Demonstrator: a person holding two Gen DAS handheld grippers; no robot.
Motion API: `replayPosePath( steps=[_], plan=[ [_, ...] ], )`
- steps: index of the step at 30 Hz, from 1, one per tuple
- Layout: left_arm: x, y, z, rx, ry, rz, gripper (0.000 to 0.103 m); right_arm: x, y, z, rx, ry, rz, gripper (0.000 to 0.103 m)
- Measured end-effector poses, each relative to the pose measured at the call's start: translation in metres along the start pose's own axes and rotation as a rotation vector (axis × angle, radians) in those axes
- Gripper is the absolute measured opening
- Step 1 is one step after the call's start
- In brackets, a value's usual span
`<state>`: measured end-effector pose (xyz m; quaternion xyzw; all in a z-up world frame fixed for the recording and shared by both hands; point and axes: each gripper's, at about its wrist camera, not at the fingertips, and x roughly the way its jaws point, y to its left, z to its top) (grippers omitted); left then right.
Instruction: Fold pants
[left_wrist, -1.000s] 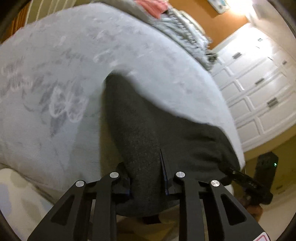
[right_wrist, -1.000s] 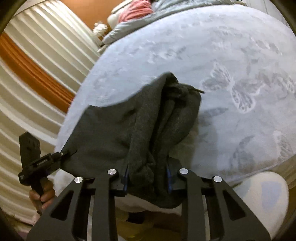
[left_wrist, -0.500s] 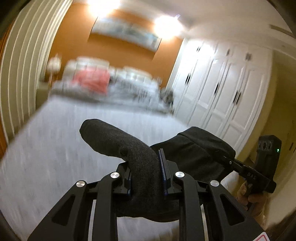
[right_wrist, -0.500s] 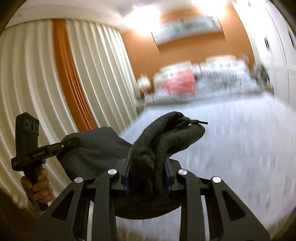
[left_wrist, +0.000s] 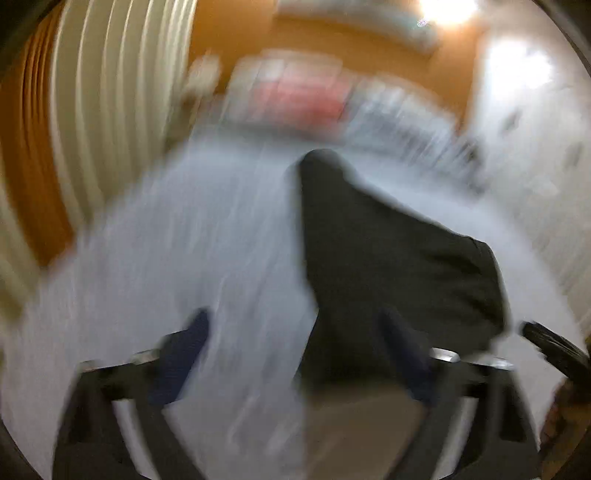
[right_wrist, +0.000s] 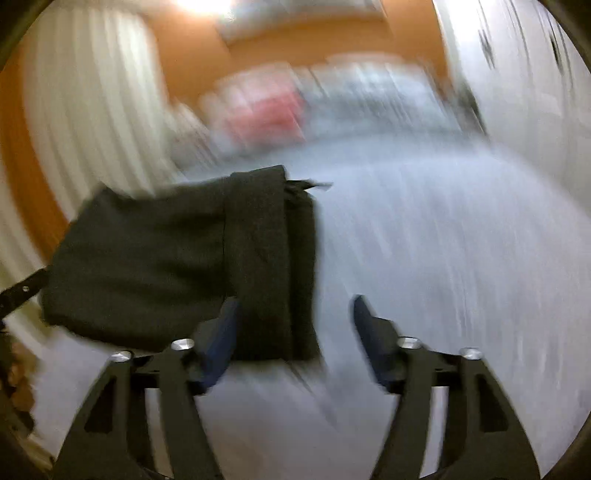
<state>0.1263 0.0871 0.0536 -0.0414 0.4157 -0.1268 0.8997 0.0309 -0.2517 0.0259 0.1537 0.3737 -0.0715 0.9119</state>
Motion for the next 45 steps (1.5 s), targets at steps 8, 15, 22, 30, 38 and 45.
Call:
replayPosePath(
  steps=[8, 15, 22, 30, 38, 45],
  plan=[
    [0.019, 0.019, -0.084, -0.011, 0.081, -0.043, 0.061, 0.007, -0.010, -0.072, -0.120, 0.031, -0.019, 0.056],
    [0.007, 0.007, -0.056, -0.005, 0.011, -0.098, 0.086, -0.005, 0.003, -0.049, -0.018, 0.007, 0.096, 0.070],
    [0.017, -0.024, -0.031, 0.099, -0.026, 0.018, 0.086, 0.009, 0.038, -0.013, -0.091, -0.060, 0.027, 0.059],
    [0.021, -0.042, -0.061, 0.174, -0.042, 0.039, 0.087, -0.003, 0.057, -0.066, -0.205, -0.099, -0.071, 0.067],
    [0.023, -0.050, -0.080, 0.201, -0.054, 0.046, 0.087, 0.015, 0.060, -0.089, -0.188, -0.062, -0.087, 0.072],
    [0.031, -0.051, -0.080, 0.217, -0.057, 0.089, 0.087, 0.024, 0.061, -0.092, -0.173, -0.040, -0.087, 0.075]
  ],
)
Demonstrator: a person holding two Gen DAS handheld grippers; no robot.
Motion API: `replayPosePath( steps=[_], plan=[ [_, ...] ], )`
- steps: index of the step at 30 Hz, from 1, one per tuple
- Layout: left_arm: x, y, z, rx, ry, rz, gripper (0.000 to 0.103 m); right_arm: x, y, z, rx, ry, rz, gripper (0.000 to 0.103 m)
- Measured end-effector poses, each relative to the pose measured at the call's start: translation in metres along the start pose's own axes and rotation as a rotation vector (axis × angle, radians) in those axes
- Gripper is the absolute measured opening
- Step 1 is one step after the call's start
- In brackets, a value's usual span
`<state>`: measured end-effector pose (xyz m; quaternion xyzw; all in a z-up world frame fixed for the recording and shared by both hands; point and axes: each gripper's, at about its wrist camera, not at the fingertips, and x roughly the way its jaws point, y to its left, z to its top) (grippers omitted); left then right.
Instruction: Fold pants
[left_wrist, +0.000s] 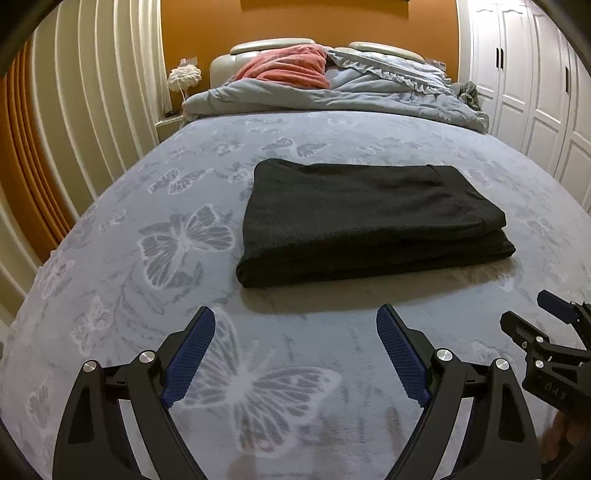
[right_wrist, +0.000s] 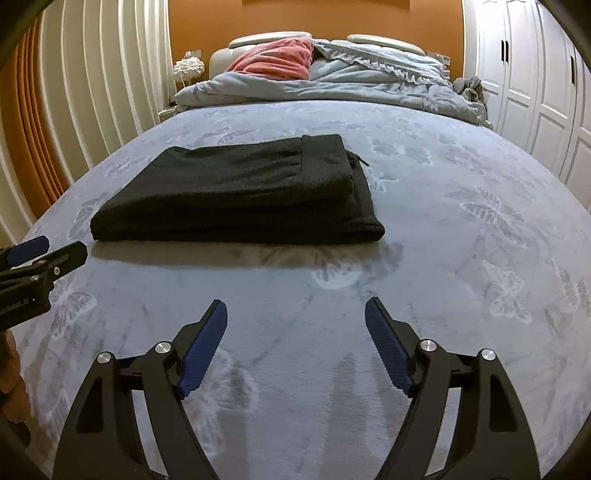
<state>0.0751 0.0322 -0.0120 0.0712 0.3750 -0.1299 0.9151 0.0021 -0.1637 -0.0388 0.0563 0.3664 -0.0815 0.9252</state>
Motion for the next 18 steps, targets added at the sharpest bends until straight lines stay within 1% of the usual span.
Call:
replayPosePath(
  steps=[2, 3, 5, 6, 7, 8, 10, 12, 13, 14, 15, 16, 17, 18],
  plan=[
    [0.002, 0.001, 0.000, -0.002, 0.005, -0.004, 0.087, 0.003, -0.003, 0.003, 0.018, 0.012, 0.027, 0.075],
    [0.005, 0.003, 0.005, -0.005, 0.010, -0.022, 0.087, 0.003, -0.006, 0.008, 0.028, 0.007, 0.042, 0.075],
    [0.010, 0.011, 0.020, -0.025, 0.022, -0.061, 0.087, 0.001, -0.016, 0.027, 0.032, -0.033, 0.026, 0.075],
    [0.014, 0.021, 0.032, -0.055, 0.026, -0.084, 0.087, 0.002, -0.023, 0.038, 0.038, -0.046, 0.018, 0.077],
    [0.020, 0.034, 0.043, -0.101, 0.036, -0.114, 0.087, 0.006, -0.036, 0.053, 0.068, -0.048, 0.019, 0.087],
    [0.026, 0.041, 0.049, -0.131, 0.052, -0.135, 0.087, 0.012, -0.045, 0.062, 0.096, -0.035, 0.031, 0.092],
    [0.056, 0.065, 0.062, -0.242, 0.131, -0.190, 0.087, 0.032, -0.062, 0.079, 0.164, 0.009, 0.060, 0.092],
    [0.092, 0.083, 0.066, -0.380, 0.224, -0.260, 0.087, 0.066, -0.076, 0.089, 0.248, 0.106, 0.088, 0.092],
    [0.106, 0.087, 0.066, -0.437, 0.263, -0.309, 0.080, 0.083, -0.078, 0.088, 0.269, 0.158, 0.118, 0.089],
    [0.117, 0.088, 0.065, -0.475, 0.287, -0.350, 0.072, 0.094, -0.075, 0.085, 0.273, 0.192, 0.160, 0.076],
    [0.122, 0.083, 0.067, -0.462, 0.277, -0.346, 0.064, 0.099, -0.071, 0.084, 0.280, 0.208, 0.198, 0.047],
    [0.122, 0.077, 0.072, -0.429, 0.279, -0.343, 0.030, 0.096, -0.069, 0.087, 0.273, 0.192, 0.189, 0.037],
    [0.122, 0.072, 0.077, -0.411, 0.295, -0.350, 0.025, 0.085, -0.062, 0.095, 0.225, 0.166, 0.174, 0.033],
    [0.112, 0.072, 0.085, -0.407, 0.264, -0.348, 0.023, 0.068, -0.058, 0.103, 0.192, 0.116, 0.174, 0.028]
  ],
)
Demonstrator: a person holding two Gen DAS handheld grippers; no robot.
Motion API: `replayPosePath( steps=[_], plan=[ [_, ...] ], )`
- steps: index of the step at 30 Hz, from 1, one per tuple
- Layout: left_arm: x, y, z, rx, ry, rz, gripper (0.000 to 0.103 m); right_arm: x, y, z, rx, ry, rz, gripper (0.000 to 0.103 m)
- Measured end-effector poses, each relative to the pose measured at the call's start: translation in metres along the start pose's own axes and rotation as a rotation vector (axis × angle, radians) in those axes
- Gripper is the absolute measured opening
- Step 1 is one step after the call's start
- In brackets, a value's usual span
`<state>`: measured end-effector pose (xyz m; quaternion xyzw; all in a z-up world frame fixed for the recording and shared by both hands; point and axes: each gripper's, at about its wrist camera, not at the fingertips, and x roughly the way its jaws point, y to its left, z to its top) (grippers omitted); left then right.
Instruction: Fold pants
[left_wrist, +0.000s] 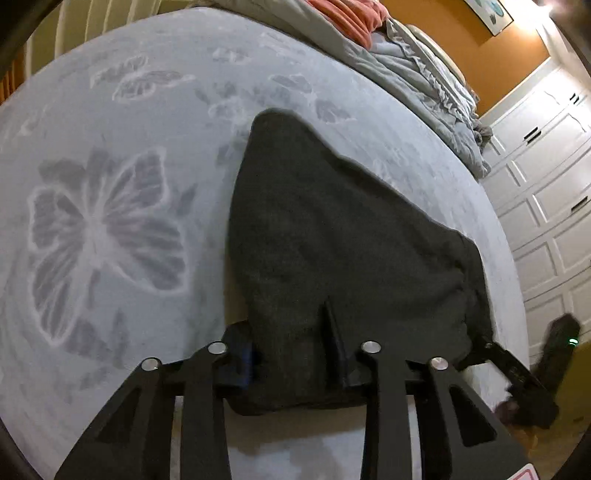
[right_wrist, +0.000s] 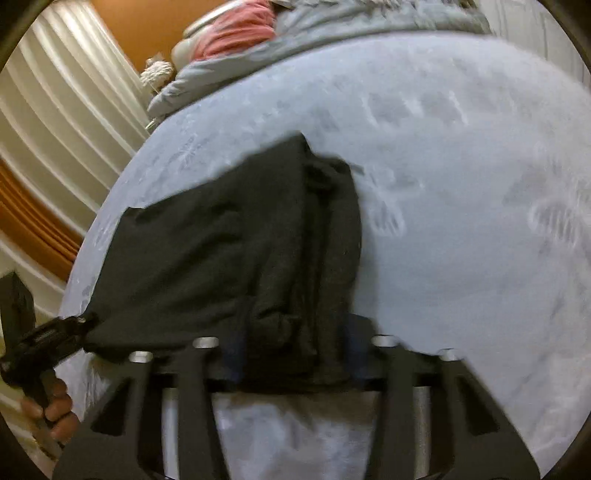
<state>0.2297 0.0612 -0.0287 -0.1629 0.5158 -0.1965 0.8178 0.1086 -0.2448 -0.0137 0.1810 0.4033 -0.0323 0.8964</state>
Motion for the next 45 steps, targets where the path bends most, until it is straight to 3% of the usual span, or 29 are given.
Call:
replayPosePath(
  steps=[2, 4, 6, 7, 8, 10, 11, 12, 13, 14, 15, 17, 20, 22, 23, 24, 25, 27, 29, 31, 33, 36, 38, 41, 43, 44, 45],
  plan=[
    [-0.023, -0.011, 0.004, 0.037, -0.042, -0.054, 0.021, -0.039, 0.005, 0.009, -0.017, -0.084, 0.071, 0.022],
    [-0.036, -0.016, 0.002, 0.047, -0.045, -0.075, 0.021, -0.048, -0.003, 0.003, -0.039, -0.108, 0.041, 0.022],
    [-0.021, -0.014, -0.010, 0.061, 0.017, -0.055, 0.024, -0.023, -0.020, -0.011, -0.033, -0.012, -0.007, 0.025],
    [-0.005, -0.011, -0.019, 0.069, 0.066, -0.005, 0.024, -0.006, -0.031, -0.023, -0.017, 0.058, -0.036, 0.032],
    [0.004, -0.007, -0.025, 0.066, 0.085, 0.023, 0.031, -0.003, -0.041, -0.036, 0.000, 0.025, -0.016, 0.040],
    [0.000, 0.000, -0.032, 0.039, 0.018, -0.004, 0.041, -0.013, -0.049, -0.038, 0.053, 0.006, -0.007, 0.061],
    [-0.001, 0.001, -0.031, 0.019, 0.015, -0.007, 0.054, -0.015, -0.050, -0.037, 0.072, 0.007, -0.003, 0.065],
    [-0.001, 0.002, -0.030, -0.009, 0.020, -0.028, 0.058, -0.014, -0.048, -0.035, 0.074, 0.012, 0.001, 0.066],
    [0.000, 0.002, -0.028, -0.027, 0.024, -0.040, 0.059, -0.011, -0.045, -0.033, 0.061, 0.025, 0.004, 0.059],
    [0.002, 0.001, -0.026, -0.033, 0.027, -0.045, 0.045, -0.005, -0.042, -0.032, 0.050, 0.050, 0.035, 0.045],
    [0.005, -0.002, -0.024, -0.024, 0.043, -0.047, 0.022, -0.005, -0.039, -0.031, 0.052, 0.051, 0.029, 0.036],
    [-0.002, -0.003, -0.021, -0.020, 0.044, -0.059, 0.018, -0.021, -0.026, -0.023, -0.005, 0.017, 0.015, 0.028],
    [-0.035, -0.008, -0.022, 0.032, 0.010, -0.100, 0.017, -0.055, -0.022, -0.027, -0.002, -0.024, 0.113, 0.019],
    [-0.038, -0.004, -0.029, 0.056, 0.008, -0.047, 0.017, -0.052, -0.025, -0.041, -0.012, 0.002, 0.112, 0.020],
    [-0.030, 0.000, -0.032, 0.066, 0.030, -0.024, 0.019, -0.035, -0.029, -0.054, -0.022, 0.055, 0.059, 0.025],
    [-0.015, 0.005, -0.038, 0.070, 0.076, 0.014, 0.021, -0.027, -0.035, -0.066, -0.021, 0.063, 0.027, 0.044],
    [-0.012, 0.008, -0.042, 0.071, 0.065, 0.019, 0.027, -0.030, -0.040, -0.071, 0.001, 0.035, 0.044, 0.050],
    [-0.028, 0.002, -0.047, 0.086, 0.011, 0.048, 0.028, -0.048, -0.048, -0.077, 0.078, 0.013, 0.062, 0.051],
    [-0.051, -0.012, -0.055, 0.143, -0.036, 0.092, 0.030, -0.073, -0.034, -0.074, 0.031, -0.056, 0.024, 0.037],
    [-0.066, -0.026, -0.060, 0.208, -0.093, 0.121, 0.033, -0.092, -0.009, -0.070, -0.061, -0.124, -0.003, 0.012],
    [-0.067, -0.034, -0.062, 0.245, -0.121, 0.139, 0.033, -0.088, 0.011, -0.067, -0.120, -0.126, 0.000, 0.004],
    [-0.042, -0.032, -0.064, 0.234, -0.069, 0.172, 0.033, -0.030, 0.008, -0.076, -0.150, 0.003, -0.103, 0.000],
    [-0.029, -0.029, -0.070, 0.258, -0.060, 0.218, 0.033, -0.039, 0.013, -0.076, -0.152, -0.027, -0.095, 0.000],
    [-0.044, -0.037, -0.080, 0.300, -0.100, 0.244, 0.033, -0.060, 0.019, -0.070, -0.149, -0.084, -0.054, 0.001],
    [-0.048, -0.042, -0.086, 0.314, -0.109, 0.247, 0.033, -0.040, 0.011, -0.070, -0.174, -0.034, -0.127, 0.000],
    [-0.048, -0.042, -0.088, 0.311, -0.109, 0.246, 0.033, -0.026, 0.001, -0.074, -0.172, -0.001, -0.128, 0.000],
    [-0.049, -0.042, -0.090, 0.302, -0.113, 0.249, 0.033, -0.029, 0.000, -0.074, -0.162, -0.026, -0.114, 0.000]
  ],
)
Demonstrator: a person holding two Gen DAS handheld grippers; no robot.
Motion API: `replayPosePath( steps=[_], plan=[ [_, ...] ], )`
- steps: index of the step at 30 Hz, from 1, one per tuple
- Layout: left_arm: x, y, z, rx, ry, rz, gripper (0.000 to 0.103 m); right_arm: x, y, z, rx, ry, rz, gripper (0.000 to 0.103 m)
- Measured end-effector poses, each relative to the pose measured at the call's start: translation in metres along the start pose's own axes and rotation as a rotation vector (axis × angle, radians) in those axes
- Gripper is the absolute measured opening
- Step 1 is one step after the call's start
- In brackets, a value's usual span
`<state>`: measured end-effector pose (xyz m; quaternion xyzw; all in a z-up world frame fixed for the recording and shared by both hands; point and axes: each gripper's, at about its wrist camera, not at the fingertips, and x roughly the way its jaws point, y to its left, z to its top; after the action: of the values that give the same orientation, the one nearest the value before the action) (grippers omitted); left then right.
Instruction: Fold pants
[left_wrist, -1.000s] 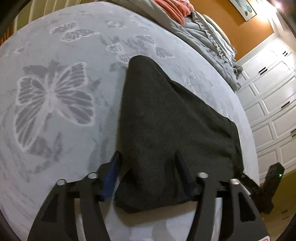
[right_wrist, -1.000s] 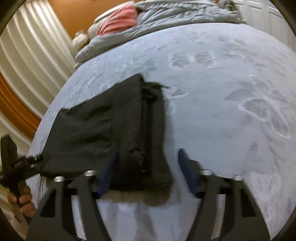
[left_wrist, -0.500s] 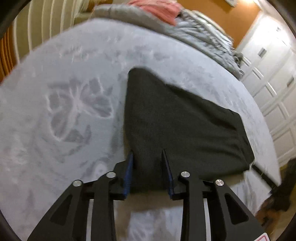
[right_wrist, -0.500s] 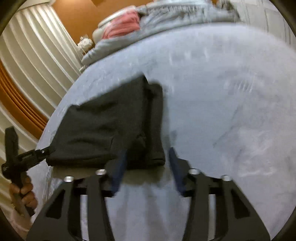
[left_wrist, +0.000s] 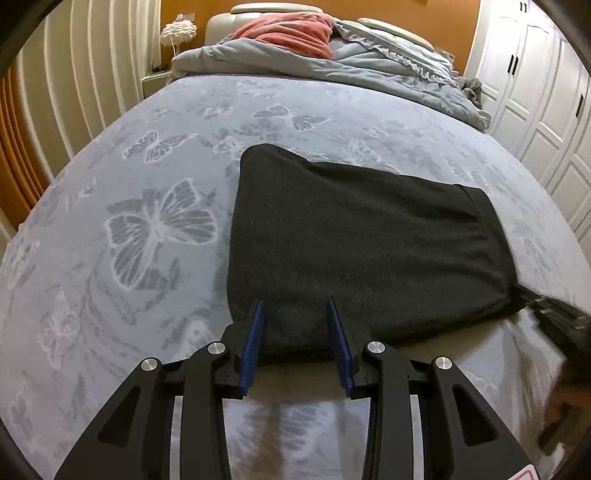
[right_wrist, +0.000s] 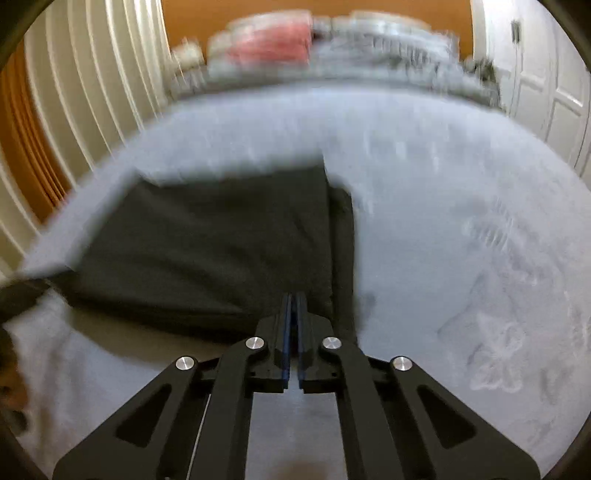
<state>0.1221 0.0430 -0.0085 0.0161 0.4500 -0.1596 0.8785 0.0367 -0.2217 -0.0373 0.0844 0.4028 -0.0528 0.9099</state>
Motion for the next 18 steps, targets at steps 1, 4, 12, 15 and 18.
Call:
replayPosePath(
  steps=[1, 4, 12, 15, 18],
  plan=[
    [-0.002, -0.002, 0.000, -0.006, -0.003, 0.005, 0.033, -0.004, 0.001, 0.003, 0.006, 0.007, 0.000, 0.000],
    [-0.011, -0.007, -0.007, 0.000, -0.016, 0.001, 0.033, -0.047, 0.008, -0.001, 0.039, -0.073, 0.035, 0.006],
    [-0.059, -0.031, -0.057, 0.044, -0.139, 0.038, 0.079, -0.071, 0.034, -0.061, -0.017, -0.096, 0.007, 0.023],
    [-0.071, -0.036, -0.080, 0.069, -0.214, 0.073, 0.087, -0.064, 0.048, -0.080, -0.035, -0.088, -0.009, 0.047],
    [-0.062, -0.042, -0.094, 0.122, -0.210, 0.121, 0.087, -0.058, 0.056, -0.082, -0.058, -0.083, -0.031, 0.056]
  ],
)
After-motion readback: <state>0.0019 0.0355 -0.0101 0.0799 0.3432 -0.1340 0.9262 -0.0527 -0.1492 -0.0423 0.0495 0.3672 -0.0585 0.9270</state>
